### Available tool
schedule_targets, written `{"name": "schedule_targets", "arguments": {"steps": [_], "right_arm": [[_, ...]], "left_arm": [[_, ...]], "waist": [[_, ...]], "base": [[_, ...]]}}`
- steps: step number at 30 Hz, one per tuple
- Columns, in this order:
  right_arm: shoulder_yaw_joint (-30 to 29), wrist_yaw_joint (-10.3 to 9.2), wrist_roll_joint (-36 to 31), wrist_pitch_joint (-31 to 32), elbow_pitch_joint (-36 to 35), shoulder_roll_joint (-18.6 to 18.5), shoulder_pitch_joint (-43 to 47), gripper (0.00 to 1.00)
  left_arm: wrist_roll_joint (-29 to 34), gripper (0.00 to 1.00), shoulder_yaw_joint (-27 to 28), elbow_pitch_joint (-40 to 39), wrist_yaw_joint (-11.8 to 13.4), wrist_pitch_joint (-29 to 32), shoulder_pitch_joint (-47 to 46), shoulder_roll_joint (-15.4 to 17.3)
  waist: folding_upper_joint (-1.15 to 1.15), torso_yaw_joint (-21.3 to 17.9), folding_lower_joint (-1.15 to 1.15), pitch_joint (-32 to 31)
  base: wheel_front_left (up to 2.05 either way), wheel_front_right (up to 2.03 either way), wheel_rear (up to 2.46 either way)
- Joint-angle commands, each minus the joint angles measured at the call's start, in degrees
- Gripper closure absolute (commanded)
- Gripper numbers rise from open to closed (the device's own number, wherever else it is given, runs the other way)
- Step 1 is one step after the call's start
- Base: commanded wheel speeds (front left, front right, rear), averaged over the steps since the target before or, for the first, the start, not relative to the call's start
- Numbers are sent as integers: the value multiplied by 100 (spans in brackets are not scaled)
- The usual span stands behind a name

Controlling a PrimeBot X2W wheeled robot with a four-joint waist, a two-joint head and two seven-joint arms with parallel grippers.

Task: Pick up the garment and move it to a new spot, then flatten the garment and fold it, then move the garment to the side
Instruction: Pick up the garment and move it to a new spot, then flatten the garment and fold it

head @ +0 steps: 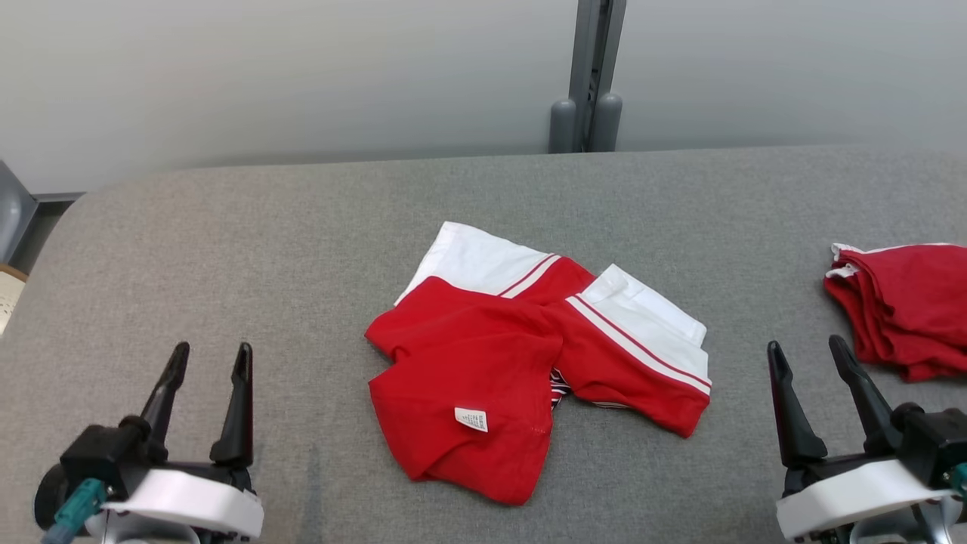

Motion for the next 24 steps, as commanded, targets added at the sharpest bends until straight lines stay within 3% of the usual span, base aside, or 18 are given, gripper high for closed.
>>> {"name": "schedule_targets", "arguments": {"steps": [1, 24], "right_arm": [[-11, 1, -37, 33, 6, -24, 110, 0], [-32, 1, 41, 126, -56, -25, 316, 0]], "left_arm": [[60, 0, 15, -85, 63, -22, 142, 1], [69, 0, -102, -394, 244, 86, 564, 2]], "waist": [[0, 10, 0, -93], [0, 50, 0, -273]], "base": [[0, 0, 0], [0, 0, 0]]}}
